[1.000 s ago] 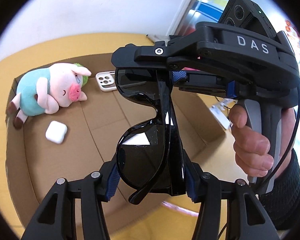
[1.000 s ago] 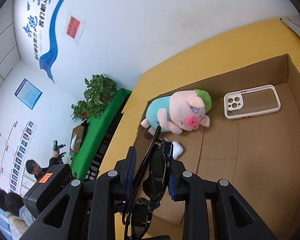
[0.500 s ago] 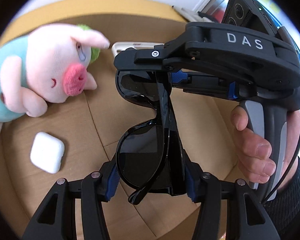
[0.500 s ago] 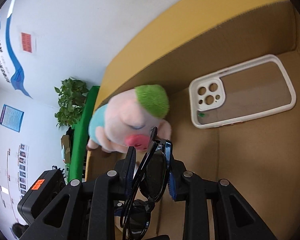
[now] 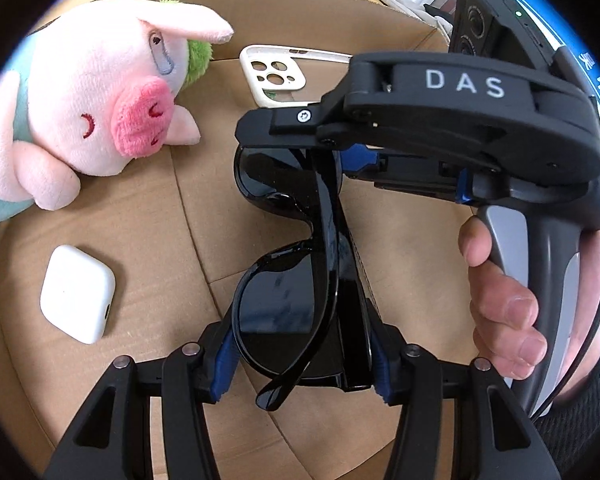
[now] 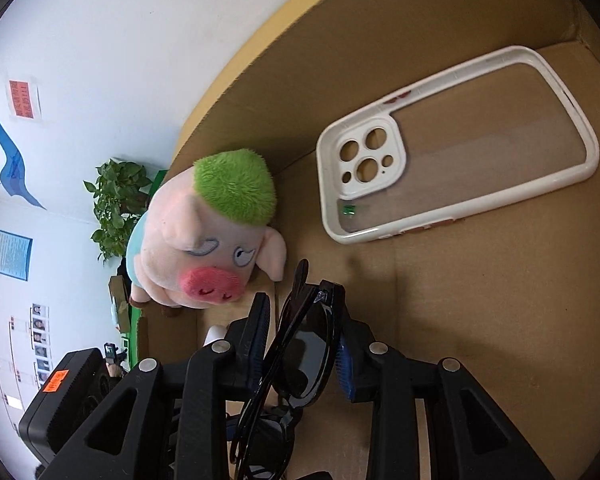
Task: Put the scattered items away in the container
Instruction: 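Carry the sunglasses in the right gripper over the box, then lower the sunglasses into the box and open the right gripper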
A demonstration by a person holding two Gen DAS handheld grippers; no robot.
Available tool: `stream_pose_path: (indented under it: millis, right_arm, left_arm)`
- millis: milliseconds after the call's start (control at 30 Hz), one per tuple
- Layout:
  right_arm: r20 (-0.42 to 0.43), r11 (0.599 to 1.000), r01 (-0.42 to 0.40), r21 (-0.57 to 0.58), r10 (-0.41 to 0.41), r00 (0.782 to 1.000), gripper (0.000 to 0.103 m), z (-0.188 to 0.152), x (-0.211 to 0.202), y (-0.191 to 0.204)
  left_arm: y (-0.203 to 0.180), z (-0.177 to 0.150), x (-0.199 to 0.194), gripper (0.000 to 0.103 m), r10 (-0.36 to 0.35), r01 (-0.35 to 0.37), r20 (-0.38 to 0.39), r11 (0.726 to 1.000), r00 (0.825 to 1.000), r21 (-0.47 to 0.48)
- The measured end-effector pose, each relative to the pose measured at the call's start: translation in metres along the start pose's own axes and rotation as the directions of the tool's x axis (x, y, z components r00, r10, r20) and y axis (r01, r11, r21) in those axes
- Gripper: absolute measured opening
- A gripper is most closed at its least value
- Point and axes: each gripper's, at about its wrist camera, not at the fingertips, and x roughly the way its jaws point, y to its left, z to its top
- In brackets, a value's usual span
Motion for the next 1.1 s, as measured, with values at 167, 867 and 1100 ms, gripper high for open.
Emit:
stream_pose_path:
  millis: [167,867,1100]
  right_arm:
    - [0.013,0.999,-0.003,0.039,0.003,1.0,0.034,0.001,0.0,-0.007]
    - [0.102,0.987,0.116,-0.113,-0.105,0.989,0.073,-0.016,-0.055,0.038]
    - [0.287,0.888,0.341,-0.309,-0.255,0.923,0.103,-0.079,-0.125,0.09]
  left_arm:
    - [-0.004,-0.003,0.001,0.054,0.018,-0.018,0.002,1.0,1.0,0.0]
    - [-0.036,-0.044,-0.06,0.057,0.087,-0.091,0.156,0.996,0.984,0.021]
    - [-0.05,-0.105,-0.132,0.072,0.218,-0.206,0.473,0.976,0.854,-0.078]
